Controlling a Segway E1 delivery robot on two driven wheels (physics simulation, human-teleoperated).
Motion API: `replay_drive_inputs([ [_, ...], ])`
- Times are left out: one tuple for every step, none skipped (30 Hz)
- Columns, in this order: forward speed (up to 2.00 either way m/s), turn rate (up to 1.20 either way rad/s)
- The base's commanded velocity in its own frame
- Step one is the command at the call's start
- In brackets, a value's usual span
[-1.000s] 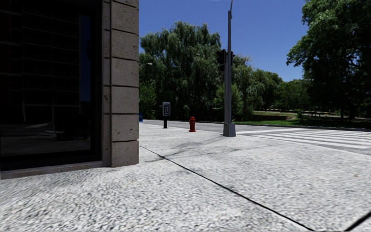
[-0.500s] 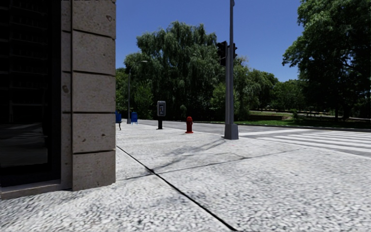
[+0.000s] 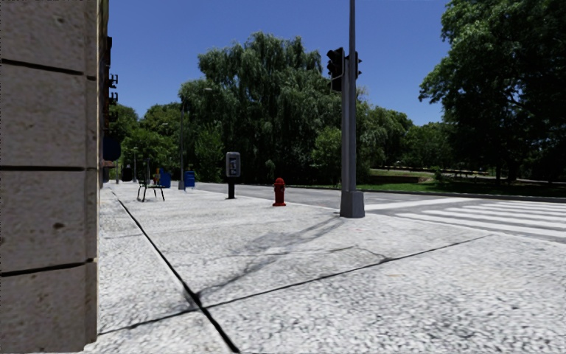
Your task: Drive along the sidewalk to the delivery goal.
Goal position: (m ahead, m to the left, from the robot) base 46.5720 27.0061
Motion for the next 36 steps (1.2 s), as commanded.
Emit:
replay_drive_inputs([
  [1.81,0.0],
  [1.81,0.0],
  [1.82,0.0],
  [1.89,0.0],
  [2.0,0.0],
  [2.0,0.0],
  [2.0,0.0],
  [2.0,0.0],
  [2.0,0.0],
  [2.0,0.0],
  [2.0,0.0],
  [2.0,0.0],
  [2.0,0.0],
  [2.0,0.0],
  [2.0,0.0],
  [2.0,0.0],
  [2.0,0.0],
  [2.0,0.0],
  [2.0,0.06],
  [2.0,0.12],
  [2.0,0.15],
  [2.0,0.2],
  [2.0,0.22],
  [2.0,0.32],
  [2.0,0.36],
  [2.0,0.37],
  [2.0,0.37],
  [2.0,0.37],
  [2.0,0.37],
  [2.0,0.37],
  [2.0,0.37],
  [2.0,0.37],
  [2.0,0.37],
  [2.0,0.37],
  [2.0,0.37],
  [2.0,0.37],
])
